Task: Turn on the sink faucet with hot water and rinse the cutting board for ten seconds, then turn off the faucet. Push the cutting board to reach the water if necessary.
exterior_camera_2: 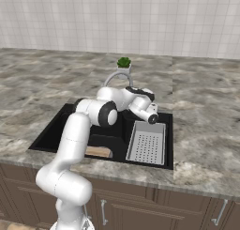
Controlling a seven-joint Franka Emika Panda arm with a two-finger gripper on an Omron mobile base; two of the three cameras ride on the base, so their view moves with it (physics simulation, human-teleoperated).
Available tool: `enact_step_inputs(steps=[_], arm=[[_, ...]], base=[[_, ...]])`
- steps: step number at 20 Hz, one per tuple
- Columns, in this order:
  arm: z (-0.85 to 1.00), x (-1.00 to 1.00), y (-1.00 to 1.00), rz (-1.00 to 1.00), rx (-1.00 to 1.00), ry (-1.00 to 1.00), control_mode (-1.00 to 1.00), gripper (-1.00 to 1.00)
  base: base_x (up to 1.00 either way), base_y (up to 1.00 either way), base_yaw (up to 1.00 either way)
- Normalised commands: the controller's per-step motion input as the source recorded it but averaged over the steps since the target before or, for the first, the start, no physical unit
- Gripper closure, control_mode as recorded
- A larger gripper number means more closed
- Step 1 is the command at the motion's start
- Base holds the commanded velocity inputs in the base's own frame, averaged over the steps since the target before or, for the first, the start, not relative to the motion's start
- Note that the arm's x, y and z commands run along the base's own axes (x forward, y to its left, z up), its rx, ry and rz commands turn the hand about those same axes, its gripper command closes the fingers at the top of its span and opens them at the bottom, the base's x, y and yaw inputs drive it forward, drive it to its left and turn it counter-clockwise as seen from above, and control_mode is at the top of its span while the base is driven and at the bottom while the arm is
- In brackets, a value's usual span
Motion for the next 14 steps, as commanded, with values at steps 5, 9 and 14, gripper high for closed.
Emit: enact_step_inputs(steps=[5,9,14], arm=[[0.00,0.00,-0.05,0.00,0.00,0.00,-1.00,1.00],[0.00,0.00,-0.09,0.00,0.00,0.02,-1.00,1.00],[0.00,0.00,-0.18,0.00,0.00,0.01,-1.00,1.00]], base=[[0.00,0.00,0.00],[0.00,0.00,0.00],[0.00,0.00,0.00]])
